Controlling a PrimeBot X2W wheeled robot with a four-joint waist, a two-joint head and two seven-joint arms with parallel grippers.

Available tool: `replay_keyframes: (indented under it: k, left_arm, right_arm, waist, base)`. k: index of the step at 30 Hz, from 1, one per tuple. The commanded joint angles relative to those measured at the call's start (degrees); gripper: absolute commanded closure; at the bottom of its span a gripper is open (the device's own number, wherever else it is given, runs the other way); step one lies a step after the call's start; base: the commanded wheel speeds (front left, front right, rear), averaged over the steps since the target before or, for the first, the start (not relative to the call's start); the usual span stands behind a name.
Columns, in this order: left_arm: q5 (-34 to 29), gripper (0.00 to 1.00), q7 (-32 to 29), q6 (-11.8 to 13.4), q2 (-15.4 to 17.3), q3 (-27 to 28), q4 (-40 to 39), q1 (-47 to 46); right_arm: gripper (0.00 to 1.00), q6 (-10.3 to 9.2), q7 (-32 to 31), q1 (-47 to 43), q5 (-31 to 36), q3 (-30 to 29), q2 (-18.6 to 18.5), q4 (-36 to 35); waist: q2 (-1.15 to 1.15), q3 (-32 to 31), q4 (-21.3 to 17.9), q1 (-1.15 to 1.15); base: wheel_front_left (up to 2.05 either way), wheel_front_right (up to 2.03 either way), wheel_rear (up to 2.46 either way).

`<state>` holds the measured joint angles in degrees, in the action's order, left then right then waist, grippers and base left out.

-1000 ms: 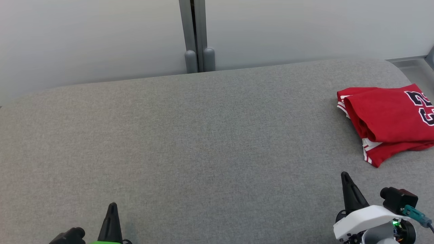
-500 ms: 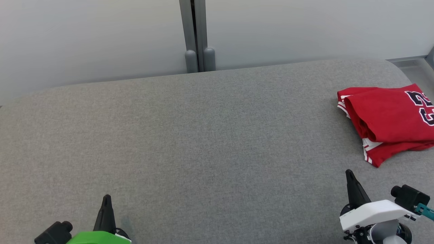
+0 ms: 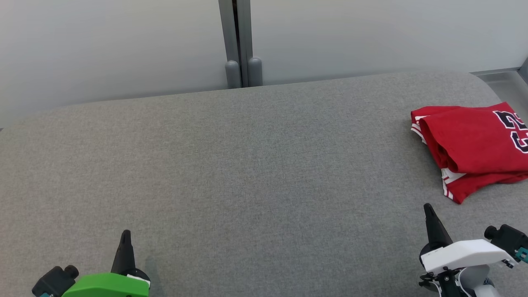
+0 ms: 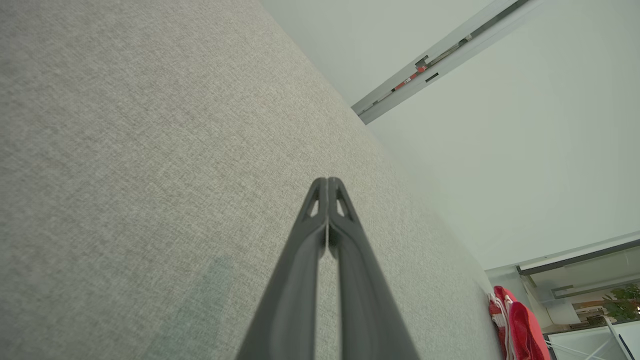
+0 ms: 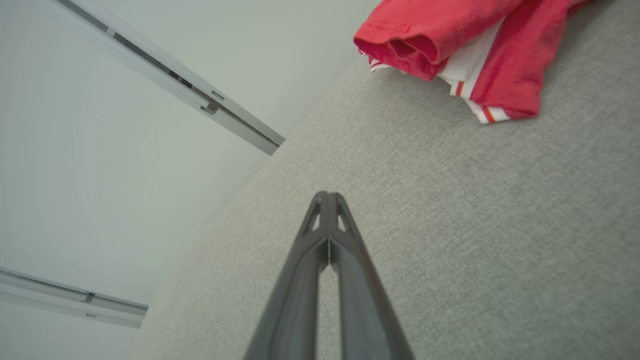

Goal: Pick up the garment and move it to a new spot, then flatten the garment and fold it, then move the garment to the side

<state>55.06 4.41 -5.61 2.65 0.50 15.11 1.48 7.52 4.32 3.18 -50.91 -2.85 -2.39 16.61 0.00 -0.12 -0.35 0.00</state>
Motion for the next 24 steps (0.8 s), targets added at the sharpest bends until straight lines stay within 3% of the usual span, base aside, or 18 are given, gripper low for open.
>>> replay_keyframes:
  k: [1,24]
  left_arm:
    - [1.7,1.0,-0.4,-0.4,0.3,0.6,-0.8,-1.8]
    - [14.6,1.0,-4.3,-1.0,0.4,2.6,-1.0,-4.2]
  right_arm:
    - [1.0,-0.01,-0.4,1.5,-1.8,-0.3,-0.3,-1.0]
    - [1.0,-0.03,-4.2,2.2,-16.1,-1.6,-0.4,-1.6]
  waist:
    - [0.0,0.0,0.0,0.0]
    - [0.0,0.1,0.1,0.0]
  base:
    - [0.0,0.0,0.0]
    - [0.0,0.0,0.0]
